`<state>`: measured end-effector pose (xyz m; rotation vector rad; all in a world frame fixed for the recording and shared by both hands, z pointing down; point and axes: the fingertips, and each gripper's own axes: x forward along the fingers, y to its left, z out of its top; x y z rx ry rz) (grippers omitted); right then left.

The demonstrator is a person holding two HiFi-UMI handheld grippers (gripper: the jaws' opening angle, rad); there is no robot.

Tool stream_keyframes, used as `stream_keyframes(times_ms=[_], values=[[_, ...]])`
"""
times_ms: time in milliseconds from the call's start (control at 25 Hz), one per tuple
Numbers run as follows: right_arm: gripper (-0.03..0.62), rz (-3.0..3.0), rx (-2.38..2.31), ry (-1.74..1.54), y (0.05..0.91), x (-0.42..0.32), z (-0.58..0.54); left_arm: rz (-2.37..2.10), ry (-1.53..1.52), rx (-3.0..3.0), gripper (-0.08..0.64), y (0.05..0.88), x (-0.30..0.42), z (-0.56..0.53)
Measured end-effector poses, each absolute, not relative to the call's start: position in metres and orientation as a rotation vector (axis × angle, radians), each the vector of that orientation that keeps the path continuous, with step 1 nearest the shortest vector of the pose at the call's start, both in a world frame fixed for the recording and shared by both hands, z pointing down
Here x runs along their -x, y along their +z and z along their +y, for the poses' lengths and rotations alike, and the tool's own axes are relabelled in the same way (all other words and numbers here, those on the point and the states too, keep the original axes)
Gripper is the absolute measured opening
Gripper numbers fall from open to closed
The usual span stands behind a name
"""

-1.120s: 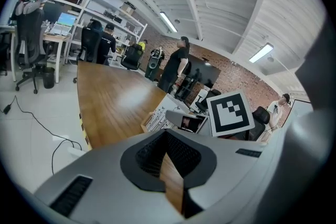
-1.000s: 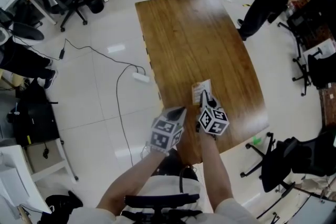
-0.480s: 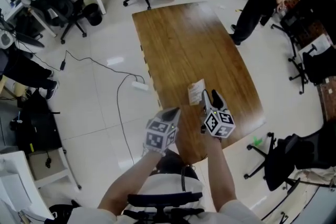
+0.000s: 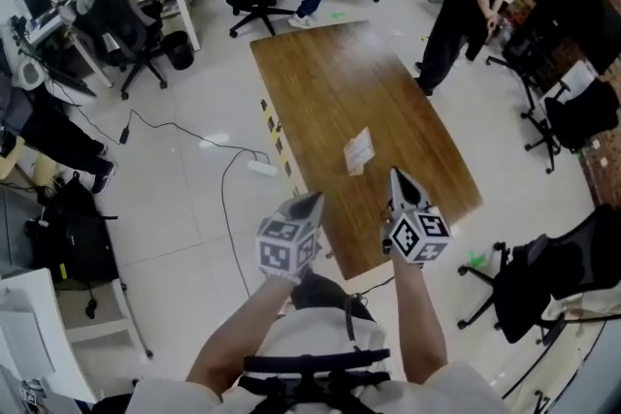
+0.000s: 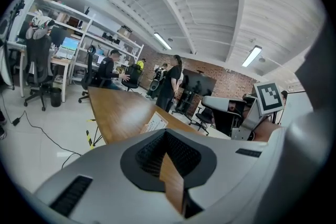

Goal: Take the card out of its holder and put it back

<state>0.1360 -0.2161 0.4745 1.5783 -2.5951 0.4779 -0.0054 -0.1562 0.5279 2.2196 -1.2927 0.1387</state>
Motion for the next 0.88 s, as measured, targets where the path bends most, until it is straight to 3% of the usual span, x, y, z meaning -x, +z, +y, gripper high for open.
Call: stream_keyframes(times_ms=[440,880], values=[[-0.005,-2.571,-1.518,0.625,0.498,-0.143,-0.066,-1.269,0.062,-2.23,-0.008,0.516,-0.022,-0.057],[-0.003,-2.582,-1.453,0.746,0.509,-0.175,-0.042,-1.318,0.051,-2.241,-0.008,0.499,-0.06,-0.039]])
